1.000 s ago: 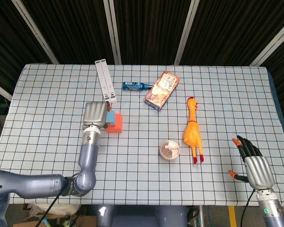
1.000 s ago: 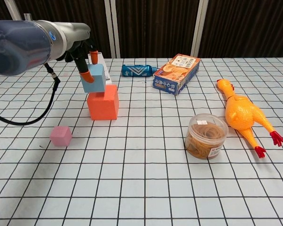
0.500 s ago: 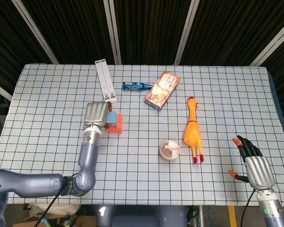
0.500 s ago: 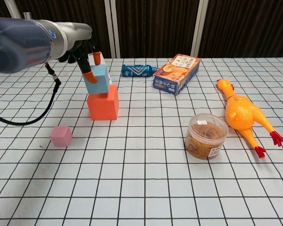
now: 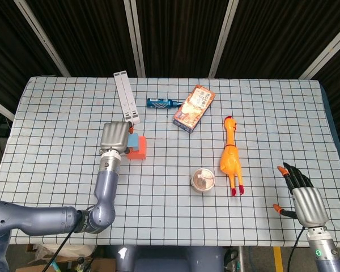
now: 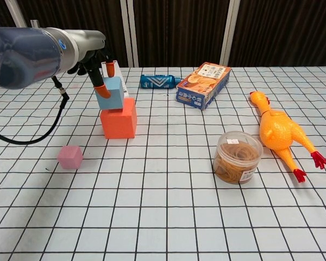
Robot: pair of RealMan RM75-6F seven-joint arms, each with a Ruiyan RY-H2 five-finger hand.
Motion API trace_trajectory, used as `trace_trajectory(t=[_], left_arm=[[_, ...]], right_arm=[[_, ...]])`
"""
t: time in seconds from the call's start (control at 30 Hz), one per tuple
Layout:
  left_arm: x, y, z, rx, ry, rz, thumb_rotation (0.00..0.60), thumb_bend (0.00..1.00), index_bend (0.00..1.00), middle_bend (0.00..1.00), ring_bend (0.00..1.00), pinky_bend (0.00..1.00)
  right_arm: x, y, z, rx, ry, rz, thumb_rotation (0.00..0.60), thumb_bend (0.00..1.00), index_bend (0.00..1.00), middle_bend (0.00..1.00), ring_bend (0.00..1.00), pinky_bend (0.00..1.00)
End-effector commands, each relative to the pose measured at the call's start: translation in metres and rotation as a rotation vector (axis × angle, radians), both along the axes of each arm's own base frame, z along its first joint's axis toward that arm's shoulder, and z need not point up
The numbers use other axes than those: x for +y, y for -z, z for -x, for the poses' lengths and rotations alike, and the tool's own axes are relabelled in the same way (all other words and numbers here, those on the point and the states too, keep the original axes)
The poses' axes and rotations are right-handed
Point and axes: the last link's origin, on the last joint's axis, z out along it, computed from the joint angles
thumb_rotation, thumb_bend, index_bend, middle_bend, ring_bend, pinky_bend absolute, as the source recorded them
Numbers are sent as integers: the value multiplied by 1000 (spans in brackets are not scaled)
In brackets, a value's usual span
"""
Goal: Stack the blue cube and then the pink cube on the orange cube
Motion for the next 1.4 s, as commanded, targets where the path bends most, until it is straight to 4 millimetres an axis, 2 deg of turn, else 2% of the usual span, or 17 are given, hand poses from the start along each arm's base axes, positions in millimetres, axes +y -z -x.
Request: trace_trajectory(t=[0.03,0.57,0.9,1.4], left_arm=[[0,1,1,4,-2,-3,600,275,433,1000,805,806],[1,6,-2,-1,-5,-14,600,275,432,1000,805,806],[0,7,-5,9,6,-7,600,275,389,1000,805,806],[-2,11,-6,14,13,-2,600,275,396,1000,805,806]], right_arm=[[0,0,0,-1,1,1,600,160,102,74,103,213],[0,0,0,1,2,-1,600,160,102,74,103,213],[0,0,0,-1,3,0,600,160,102,73,103,213],[0,0,0,1,6,-3,600,160,102,74,103,213]])
